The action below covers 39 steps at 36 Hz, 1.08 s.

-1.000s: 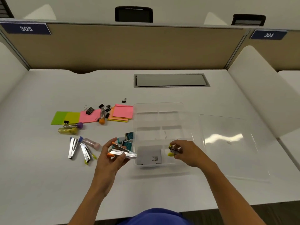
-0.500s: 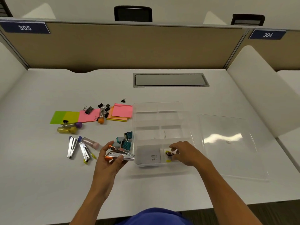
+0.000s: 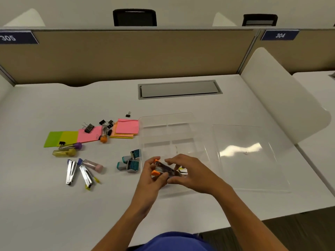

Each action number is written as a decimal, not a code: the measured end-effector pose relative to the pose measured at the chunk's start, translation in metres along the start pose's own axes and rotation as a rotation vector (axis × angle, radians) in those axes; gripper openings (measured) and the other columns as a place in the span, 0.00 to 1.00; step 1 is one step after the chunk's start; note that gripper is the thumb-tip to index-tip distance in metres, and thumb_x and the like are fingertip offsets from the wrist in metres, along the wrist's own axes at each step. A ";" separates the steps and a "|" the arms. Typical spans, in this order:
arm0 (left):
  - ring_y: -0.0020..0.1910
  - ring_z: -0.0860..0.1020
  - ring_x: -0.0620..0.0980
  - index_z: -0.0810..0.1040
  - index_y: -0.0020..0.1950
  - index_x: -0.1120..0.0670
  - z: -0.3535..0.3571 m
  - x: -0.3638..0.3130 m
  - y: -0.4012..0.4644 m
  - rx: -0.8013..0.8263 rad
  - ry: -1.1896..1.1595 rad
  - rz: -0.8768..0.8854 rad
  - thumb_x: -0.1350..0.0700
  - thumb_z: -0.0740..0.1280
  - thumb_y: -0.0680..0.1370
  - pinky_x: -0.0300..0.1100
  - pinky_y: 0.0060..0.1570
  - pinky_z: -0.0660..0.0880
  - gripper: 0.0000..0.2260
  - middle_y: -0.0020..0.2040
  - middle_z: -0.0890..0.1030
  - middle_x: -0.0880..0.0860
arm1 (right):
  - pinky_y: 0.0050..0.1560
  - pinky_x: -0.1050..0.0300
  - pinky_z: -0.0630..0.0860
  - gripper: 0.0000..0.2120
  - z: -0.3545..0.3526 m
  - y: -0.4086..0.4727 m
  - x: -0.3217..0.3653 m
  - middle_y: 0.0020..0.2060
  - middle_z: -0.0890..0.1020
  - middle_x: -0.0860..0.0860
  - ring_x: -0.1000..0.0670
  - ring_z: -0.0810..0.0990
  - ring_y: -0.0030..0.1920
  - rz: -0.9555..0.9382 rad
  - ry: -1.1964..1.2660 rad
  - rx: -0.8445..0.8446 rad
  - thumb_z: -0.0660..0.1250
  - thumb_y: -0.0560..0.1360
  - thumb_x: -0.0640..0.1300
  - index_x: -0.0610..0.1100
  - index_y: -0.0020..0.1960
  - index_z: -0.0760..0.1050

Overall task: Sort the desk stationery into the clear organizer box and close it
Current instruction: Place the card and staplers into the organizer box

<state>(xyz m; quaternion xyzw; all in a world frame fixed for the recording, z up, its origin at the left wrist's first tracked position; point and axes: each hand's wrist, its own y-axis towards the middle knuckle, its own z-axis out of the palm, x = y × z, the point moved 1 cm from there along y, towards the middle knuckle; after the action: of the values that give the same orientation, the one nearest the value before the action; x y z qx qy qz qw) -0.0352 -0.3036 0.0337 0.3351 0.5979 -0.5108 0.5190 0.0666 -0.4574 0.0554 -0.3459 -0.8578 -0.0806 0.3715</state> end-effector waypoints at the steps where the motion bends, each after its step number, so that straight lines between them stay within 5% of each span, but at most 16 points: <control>1: 0.56 0.82 0.47 0.69 0.65 0.36 0.004 -0.001 0.001 0.017 -0.003 0.000 0.59 0.67 0.79 0.43 0.56 0.80 0.22 0.62 0.78 0.50 | 0.56 0.64 0.76 0.26 0.000 -0.002 -0.001 0.60 0.78 0.59 0.59 0.77 0.54 0.000 -0.008 -0.001 0.71 0.74 0.58 0.57 0.70 0.71; 6: 0.59 0.80 0.47 0.68 0.68 0.38 0.014 -0.003 0.006 0.083 -0.030 0.003 0.58 0.69 0.78 0.45 0.58 0.78 0.23 0.64 0.77 0.49 | 0.54 0.63 0.75 0.16 -0.008 -0.011 -0.011 0.53 0.80 0.58 0.59 0.77 0.51 0.034 -0.002 -0.064 0.69 0.78 0.47 0.55 0.65 0.76; 11: 0.57 0.80 0.40 0.69 0.66 0.34 0.006 -0.003 0.010 0.019 -0.019 -0.007 0.52 0.73 0.74 0.39 0.50 0.80 0.25 0.62 0.75 0.42 | 0.54 0.52 0.75 0.14 -0.024 -0.014 -0.027 0.53 0.80 0.53 0.50 0.76 0.53 0.172 -0.150 -0.154 0.68 0.78 0.43 0.51 0.63 0.78; 22: 0.59 0.80 0.52 0.72 0.65 0.39 -0.029 0.016 0.000 -0.117 -0.165 -0.055 0.57 0.72 0.74 0.47 0.53 0.80 0.23 0.61 0.78 0.50 | 0.46 0.57 0.73 0.15 -0.004 -0.003 -0.055 0.57 0.78 0.53 0.49 0.74 0.56 0.344 -0.411 -0.203 0.66 0.78 0.39 0.49 0.64 0.74; 32: 0.58 0.81 0.49 0.75 0.60 0.36 -0.051 0.026 -0.016 -0.225 -0.128 -0.068 0.51 0.73 0.74 0.44 0.51 0.81 0.18 0.59 0.80 0.44 | 0.43 0.57 0.75 0.10 0.018 0.005 -0.058 0.53 0.77 0.50 0.49 0.75 0.51 0.387 -0.503 -0.180 0.65 0.78 0.39 0.46 0.59 0.73; 39: 0.56 0.82 0.47 0.77 0.60 0.37 -0.067 0.033 -0.023 -0.283 -0.088 -0.062 0.54 0.70 0.77 0.44 0.51 0.81 0.15 0.58 0.79 0.43 | 0.40 0.58 0.71 0.07 0.019 0.015 -0.064 0.50 0.79 0.50 0.50 0.77 0.47 0.419 -0.478 -0.102 0.68 0.78 0.48 0.46 0.54 0.76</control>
<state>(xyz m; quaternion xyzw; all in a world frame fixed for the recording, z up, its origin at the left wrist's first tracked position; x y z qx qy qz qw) -0.0828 -0.2491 0.0037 0.2174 0.6507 -0.4511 0.5708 0.0958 -0.4729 -0.0041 -0.5424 -0.8256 0.0384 0.1503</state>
